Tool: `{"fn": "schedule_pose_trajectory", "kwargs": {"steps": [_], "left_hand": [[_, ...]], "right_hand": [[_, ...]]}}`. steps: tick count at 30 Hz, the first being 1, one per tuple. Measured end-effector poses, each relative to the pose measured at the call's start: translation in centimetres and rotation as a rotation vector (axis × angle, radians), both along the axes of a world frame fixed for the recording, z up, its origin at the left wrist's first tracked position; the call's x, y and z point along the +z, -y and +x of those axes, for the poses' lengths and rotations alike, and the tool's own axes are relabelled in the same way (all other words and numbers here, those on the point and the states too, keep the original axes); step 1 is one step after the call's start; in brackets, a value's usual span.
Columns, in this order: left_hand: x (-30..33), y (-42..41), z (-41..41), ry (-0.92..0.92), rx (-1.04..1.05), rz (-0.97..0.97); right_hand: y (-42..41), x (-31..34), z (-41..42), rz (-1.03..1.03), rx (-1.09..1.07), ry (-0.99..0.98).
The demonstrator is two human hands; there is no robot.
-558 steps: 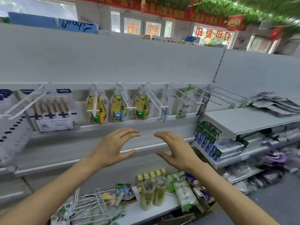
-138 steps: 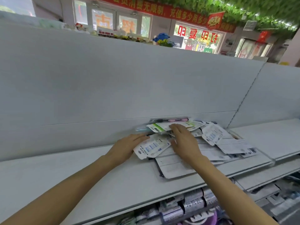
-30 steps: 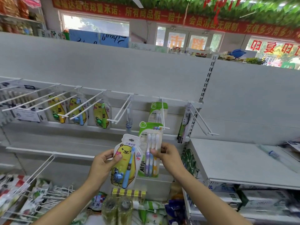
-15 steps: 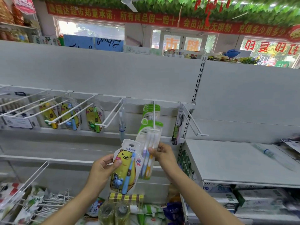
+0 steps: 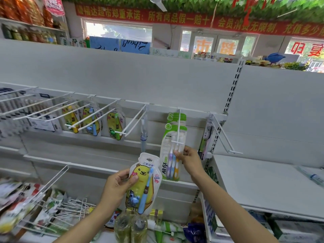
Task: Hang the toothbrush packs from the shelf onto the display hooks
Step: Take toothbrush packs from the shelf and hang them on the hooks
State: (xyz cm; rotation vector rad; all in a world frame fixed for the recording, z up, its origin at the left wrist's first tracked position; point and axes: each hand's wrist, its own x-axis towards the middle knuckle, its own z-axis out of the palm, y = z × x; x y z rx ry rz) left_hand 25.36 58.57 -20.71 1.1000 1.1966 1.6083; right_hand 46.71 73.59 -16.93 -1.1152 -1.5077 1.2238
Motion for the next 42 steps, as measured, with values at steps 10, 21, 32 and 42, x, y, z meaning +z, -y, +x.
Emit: {"fn": "schedule_pose_trajectory", "kwargs": {"steps": [10, 21, 32, 42], "left_hand": [[-0.6, 0.4, -1.0, 0.033, 0.091, -0.067], [-0.9, -0.5, -1.3, 0.048, 0.138, -0.088], [-1.0, -1.0, -2.1, 0.075, 0.2, -0.098], [-2.1, -1.0, -7.2, 0.051, 0.236, -0.09]], "right_hand": [[-4.8, 1.0, -0.7, -0.006, -0.089, 0.121], [-5.0, 0.3, -1.4, -0.021, -0.127, 0.243], [1.1, -2.3, -2.4, -0.067, 0.109, 0.343], [5.8, -3.8, -9.9, -0.189, 0.423, 0.115]]}}
